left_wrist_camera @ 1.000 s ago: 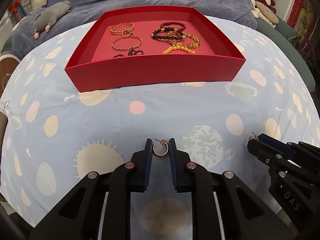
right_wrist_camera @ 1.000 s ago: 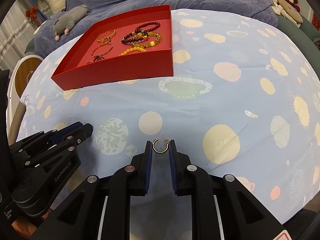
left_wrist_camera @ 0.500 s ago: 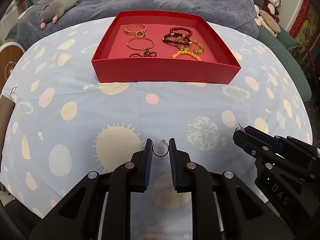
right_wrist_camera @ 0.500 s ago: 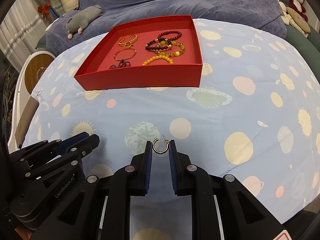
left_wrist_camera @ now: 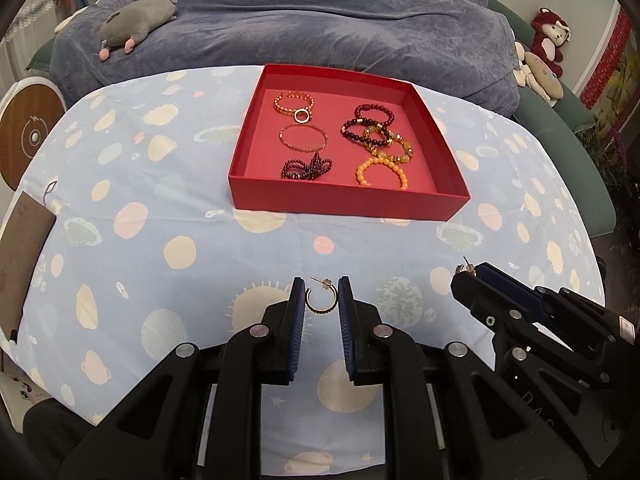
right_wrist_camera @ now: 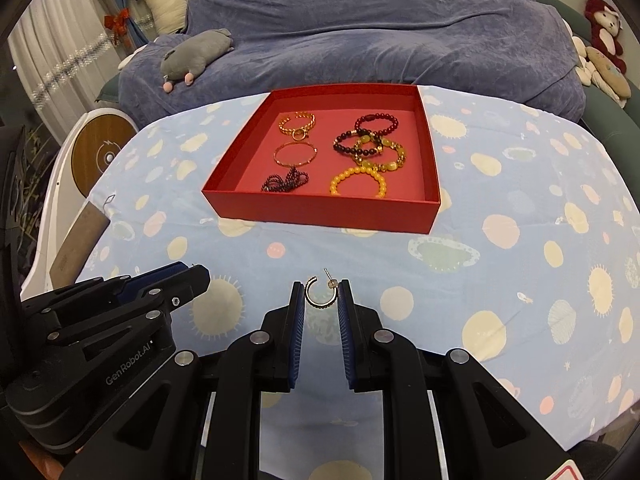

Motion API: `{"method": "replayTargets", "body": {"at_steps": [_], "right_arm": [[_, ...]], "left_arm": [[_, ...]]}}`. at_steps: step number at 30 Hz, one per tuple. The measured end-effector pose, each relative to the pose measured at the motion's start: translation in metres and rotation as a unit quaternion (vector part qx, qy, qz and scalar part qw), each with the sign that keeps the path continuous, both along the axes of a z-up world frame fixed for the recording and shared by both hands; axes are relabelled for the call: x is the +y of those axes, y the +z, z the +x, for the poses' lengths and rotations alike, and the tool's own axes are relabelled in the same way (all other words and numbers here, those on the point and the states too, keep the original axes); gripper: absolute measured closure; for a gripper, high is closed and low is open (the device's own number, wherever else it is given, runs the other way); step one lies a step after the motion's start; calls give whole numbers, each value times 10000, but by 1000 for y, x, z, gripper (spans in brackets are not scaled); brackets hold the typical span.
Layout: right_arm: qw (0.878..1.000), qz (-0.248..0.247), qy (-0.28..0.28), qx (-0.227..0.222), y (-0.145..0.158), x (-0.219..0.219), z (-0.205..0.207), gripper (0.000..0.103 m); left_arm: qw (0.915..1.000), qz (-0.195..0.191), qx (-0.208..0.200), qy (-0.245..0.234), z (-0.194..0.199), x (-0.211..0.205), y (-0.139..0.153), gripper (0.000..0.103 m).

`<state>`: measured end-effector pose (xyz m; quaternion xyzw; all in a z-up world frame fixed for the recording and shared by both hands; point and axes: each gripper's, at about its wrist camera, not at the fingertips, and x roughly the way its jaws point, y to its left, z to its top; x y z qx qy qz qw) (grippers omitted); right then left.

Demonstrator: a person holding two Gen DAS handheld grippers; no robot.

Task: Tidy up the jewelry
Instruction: 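Carry both hoop earrings over the red box, then lower the earrings into the box and open both grippers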

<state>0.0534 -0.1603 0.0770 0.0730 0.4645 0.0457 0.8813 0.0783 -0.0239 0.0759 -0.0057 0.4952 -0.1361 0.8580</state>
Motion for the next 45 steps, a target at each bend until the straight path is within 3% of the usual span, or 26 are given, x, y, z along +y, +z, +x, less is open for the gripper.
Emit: {"method": "replayTargets", "body": {"at_steps": [6, 15, 30, 45], "right_arm": [[9996, -33, 16, -264, 20, -4, 30, 87], [9987, -168, -10, -472, 34, -17, 95, 87], [9995, -183, -174, -170, -13, -32, 169, 87], [9995, -195, -205, 121, -52, -31, 198, 87]], "left_arm": [[9998, -27, -173, -71, 25, -10, 19, 86], [9990, 35, -421, -118, 93, -26, 31, 86], [9992, 356, -158, -51, 174, -46, -20, 86], [9989, 458, 66, -26, 199, -47, -60, 86]]}}
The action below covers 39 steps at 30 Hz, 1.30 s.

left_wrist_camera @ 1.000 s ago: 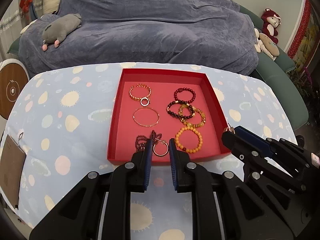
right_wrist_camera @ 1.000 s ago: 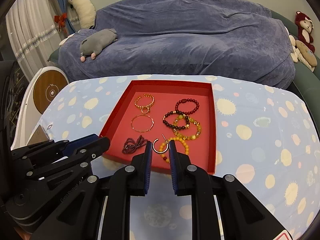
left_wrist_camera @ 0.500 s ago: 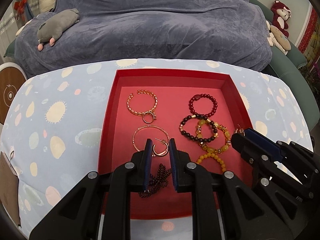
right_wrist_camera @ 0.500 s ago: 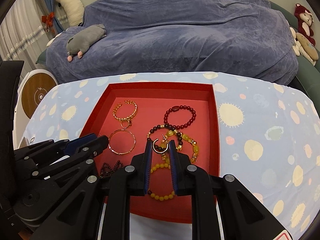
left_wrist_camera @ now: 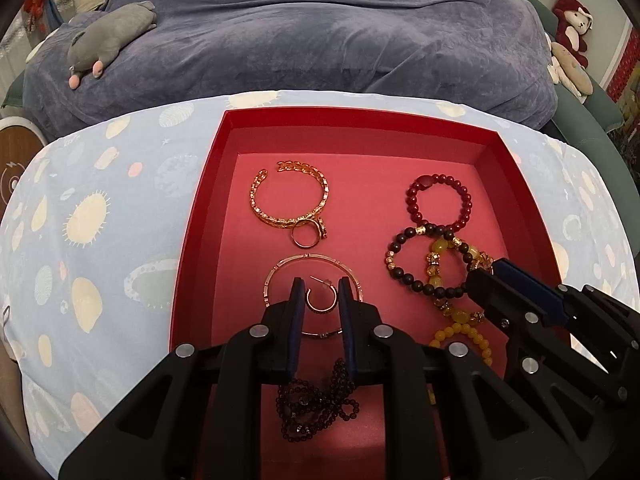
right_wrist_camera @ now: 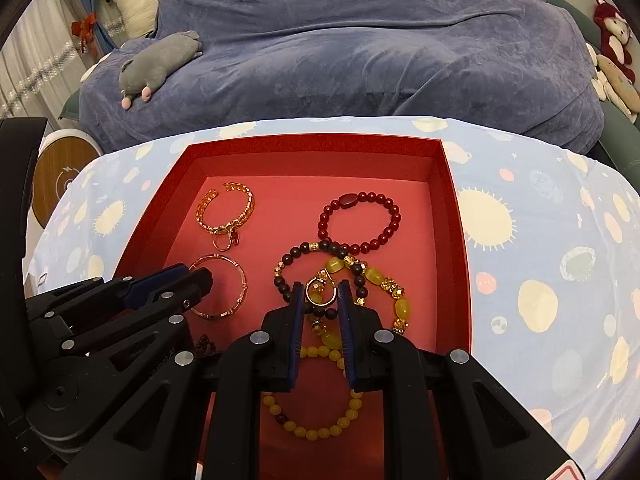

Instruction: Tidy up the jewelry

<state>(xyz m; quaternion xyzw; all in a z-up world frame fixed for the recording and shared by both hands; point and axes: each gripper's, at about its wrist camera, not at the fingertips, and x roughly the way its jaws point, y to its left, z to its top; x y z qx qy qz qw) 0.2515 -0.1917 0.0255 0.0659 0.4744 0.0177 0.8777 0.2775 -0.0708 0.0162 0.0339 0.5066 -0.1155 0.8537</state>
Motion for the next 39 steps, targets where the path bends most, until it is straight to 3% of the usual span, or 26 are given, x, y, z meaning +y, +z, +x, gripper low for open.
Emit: {"method": "replayTargets", "body": {"at_steps": [9, 11, 13, 16, 21, 25, 35, 39], "right_arm": [[10000, -16, -2, 13, -2, -1, -3, 87], [10000, 4, -5, 17, -1, -1, -4, 87], [10000, -9, -38, 0, 0, -1, -5, 85], [10000, -30, -49, -21, 2, -1, -7, 83], [9997, -165, -145, -77, 10, -2, -15, 79], [9992, -148, -342, -130, 20, -6, -27, 64], [9985, -249, -416, -234, 41, -3, -76, 60], [9980, -282, -504, -272, 48, -3, -98, 54]], "left_arm": [[10000, 82, -52, -11, -2, -3, -1, 86], [9999, 89, -50, -6, -2, -3, 0, 82], [9999, 129, -84, 24, -3, -3, 2, 69], [9997, 172, -170, 33, -6, -3, 5, 62], [9995, 192, -220, 134, -11, 0, 14, 57], [9991, 144, -315, 261, -22, 6, 25, 52], [9985, 175, -434, 296, -67, 17, 49, 39], [9982, 151, -456, 350, -88, 23, 56, 33]]}}
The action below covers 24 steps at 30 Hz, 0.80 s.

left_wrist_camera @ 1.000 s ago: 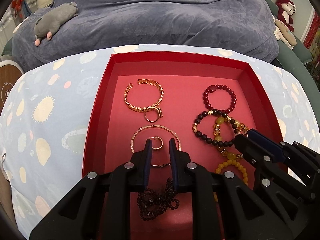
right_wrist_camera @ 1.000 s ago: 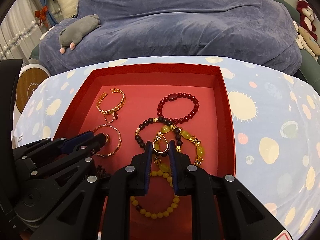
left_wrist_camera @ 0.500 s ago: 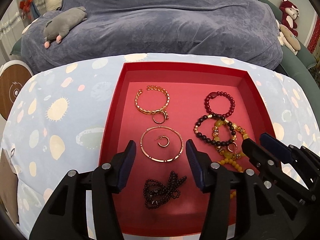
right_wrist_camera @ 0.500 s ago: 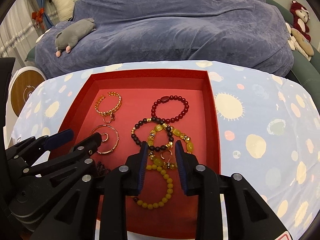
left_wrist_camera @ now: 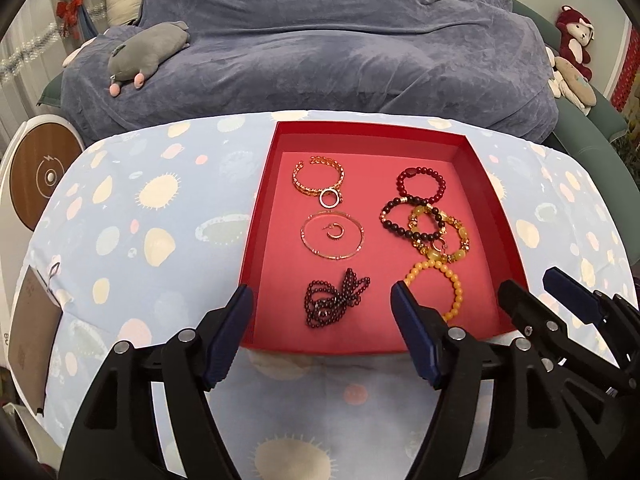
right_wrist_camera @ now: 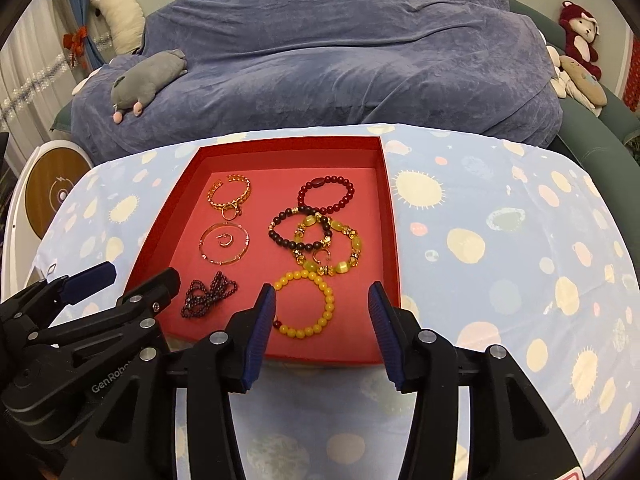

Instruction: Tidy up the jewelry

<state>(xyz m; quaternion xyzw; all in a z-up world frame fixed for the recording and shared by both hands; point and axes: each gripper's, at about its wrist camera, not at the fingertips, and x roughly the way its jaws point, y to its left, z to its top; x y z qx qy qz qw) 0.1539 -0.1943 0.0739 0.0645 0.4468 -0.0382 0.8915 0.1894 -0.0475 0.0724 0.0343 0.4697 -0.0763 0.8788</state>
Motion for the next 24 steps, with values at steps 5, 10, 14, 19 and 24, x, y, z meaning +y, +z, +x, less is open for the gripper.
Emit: {"method": "replayTargets", "body": {"at_steps": [5, 10, 14, 19, 24], "right_arm": [[10000, -82, -51, -4, 5, 4, -25, 51], [10000, 24, -94, 11, 5, 5, -47, 48], [9999, 99, -105, 20, 5, 6, -59, 48], [9999, 64, -137, 21, 6, 9, -71, 40], [9998, 63, -171, 40, 5, 9, -81, 36]], "left_arm": [[10000, 23, -49, 57, -26, 6, 6, 30], [9999, 10, -56, 132, -47, 14, 8, 25], [9998, 38, -63, 199, -61, 20, 8, 21], [9997, 68, -18, 213, -74, 24, 6, 20], [9995, 82, -34, 297, -85, 27, 4, 17]]}}
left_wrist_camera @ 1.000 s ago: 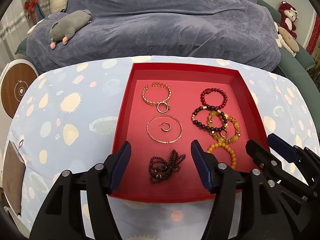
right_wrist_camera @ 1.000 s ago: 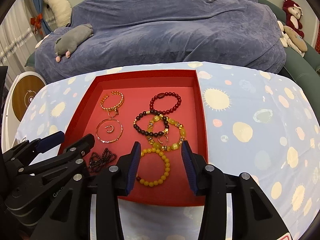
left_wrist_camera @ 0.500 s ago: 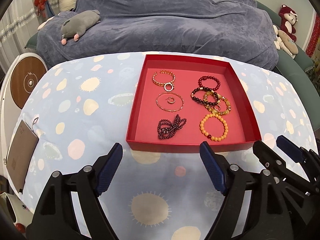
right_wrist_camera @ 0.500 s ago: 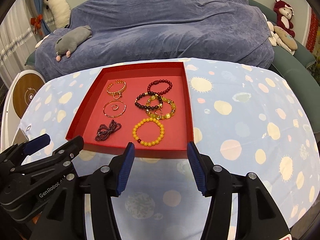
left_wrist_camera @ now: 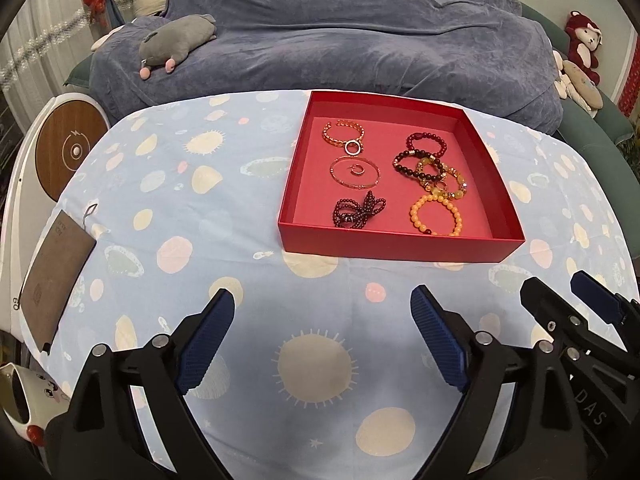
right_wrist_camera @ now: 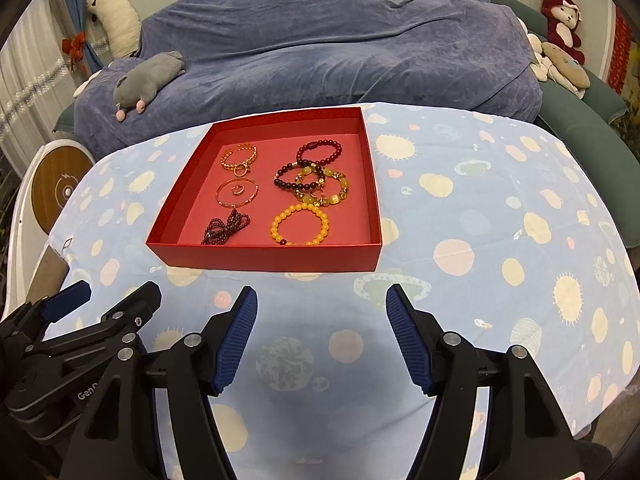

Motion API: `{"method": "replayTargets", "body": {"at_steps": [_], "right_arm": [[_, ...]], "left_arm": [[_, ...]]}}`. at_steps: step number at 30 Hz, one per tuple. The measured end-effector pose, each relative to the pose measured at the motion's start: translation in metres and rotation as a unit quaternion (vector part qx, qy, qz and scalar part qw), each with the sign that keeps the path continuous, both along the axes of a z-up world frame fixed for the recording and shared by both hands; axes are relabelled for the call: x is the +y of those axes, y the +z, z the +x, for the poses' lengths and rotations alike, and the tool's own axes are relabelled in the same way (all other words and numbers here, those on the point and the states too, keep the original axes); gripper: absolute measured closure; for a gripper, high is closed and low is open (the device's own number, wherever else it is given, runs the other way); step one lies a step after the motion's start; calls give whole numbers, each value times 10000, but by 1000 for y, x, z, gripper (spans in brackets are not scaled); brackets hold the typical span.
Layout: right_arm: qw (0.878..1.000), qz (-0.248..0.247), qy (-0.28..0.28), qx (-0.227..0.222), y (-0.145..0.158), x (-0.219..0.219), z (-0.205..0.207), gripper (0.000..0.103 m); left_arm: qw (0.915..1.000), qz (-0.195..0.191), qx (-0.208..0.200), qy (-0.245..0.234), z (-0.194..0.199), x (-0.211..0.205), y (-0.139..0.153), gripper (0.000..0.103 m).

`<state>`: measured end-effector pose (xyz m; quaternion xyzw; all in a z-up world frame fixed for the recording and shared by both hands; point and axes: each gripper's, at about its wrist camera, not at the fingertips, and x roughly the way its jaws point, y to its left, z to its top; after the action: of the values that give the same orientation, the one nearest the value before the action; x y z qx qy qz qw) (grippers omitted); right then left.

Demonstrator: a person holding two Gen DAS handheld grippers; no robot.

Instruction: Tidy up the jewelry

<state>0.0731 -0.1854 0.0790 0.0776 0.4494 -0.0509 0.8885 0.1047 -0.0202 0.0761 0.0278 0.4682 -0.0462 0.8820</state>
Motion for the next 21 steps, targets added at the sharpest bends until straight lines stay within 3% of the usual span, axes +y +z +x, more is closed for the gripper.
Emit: {"method": "replayTargets", "body": {"at_steps": [11, 17, 19, 21], "right_arm": [[10000, -78, 14, 47, -4, 1, -13, 19], [9998, -189, -9, 32, -5, 3, -17, 16], [9998, -210, -56, 3, -6, 2, -18, 6], [9997, -221, -76, -42, -6, 1, -20, 7]], "left_arm": [[9999, 37, -21, 95, -11, 6, -2, 13], [9999, 109, -41, 79, -13, 7, -2, 13], [9998, 143, -46, 91, -14, 8, -3, 13], [9999, 108, -31, 62, -14, 8, -3, 12]]}}
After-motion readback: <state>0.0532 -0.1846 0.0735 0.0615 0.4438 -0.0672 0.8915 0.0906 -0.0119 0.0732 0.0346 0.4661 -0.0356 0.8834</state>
